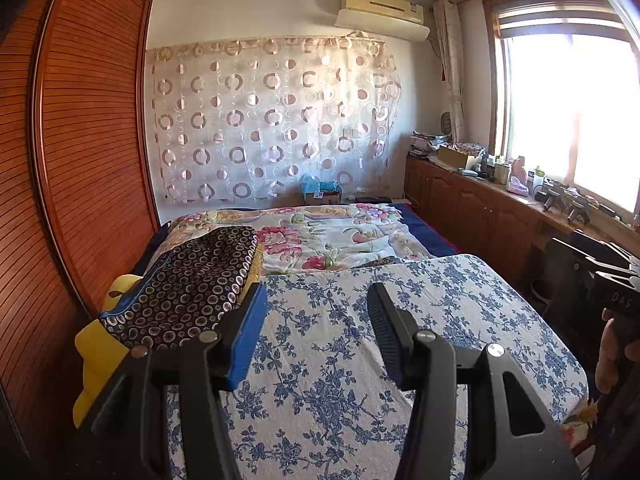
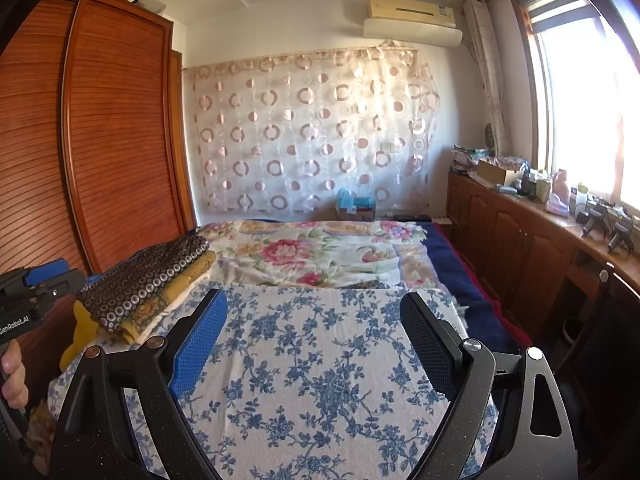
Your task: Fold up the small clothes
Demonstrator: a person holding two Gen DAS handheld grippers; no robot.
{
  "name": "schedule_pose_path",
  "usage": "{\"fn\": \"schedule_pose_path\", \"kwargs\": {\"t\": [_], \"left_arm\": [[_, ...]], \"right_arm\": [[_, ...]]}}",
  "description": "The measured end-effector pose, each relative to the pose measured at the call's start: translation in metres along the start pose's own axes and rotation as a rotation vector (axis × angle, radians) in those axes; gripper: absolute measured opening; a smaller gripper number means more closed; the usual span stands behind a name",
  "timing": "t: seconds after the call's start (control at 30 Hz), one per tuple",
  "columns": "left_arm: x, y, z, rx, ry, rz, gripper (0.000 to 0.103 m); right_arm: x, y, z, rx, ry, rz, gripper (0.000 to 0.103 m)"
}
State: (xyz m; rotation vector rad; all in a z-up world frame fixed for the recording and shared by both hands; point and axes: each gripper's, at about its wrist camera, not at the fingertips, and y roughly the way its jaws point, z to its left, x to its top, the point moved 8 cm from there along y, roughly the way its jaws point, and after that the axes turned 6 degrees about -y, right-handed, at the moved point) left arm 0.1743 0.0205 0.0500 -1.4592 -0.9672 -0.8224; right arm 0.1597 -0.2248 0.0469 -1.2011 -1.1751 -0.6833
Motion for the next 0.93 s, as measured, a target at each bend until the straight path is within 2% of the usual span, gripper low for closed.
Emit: {"fn": "schedule_pose_path", "kwargs": {"t": [0.93], "left_arm": [[0.0,-0.0002,-0.0003,0.0,0.0,0.0,0.052]], "right_arm": [[0.0011,-0.0013,-0.0008,0.002,0.0,0.0,0.09]]}}
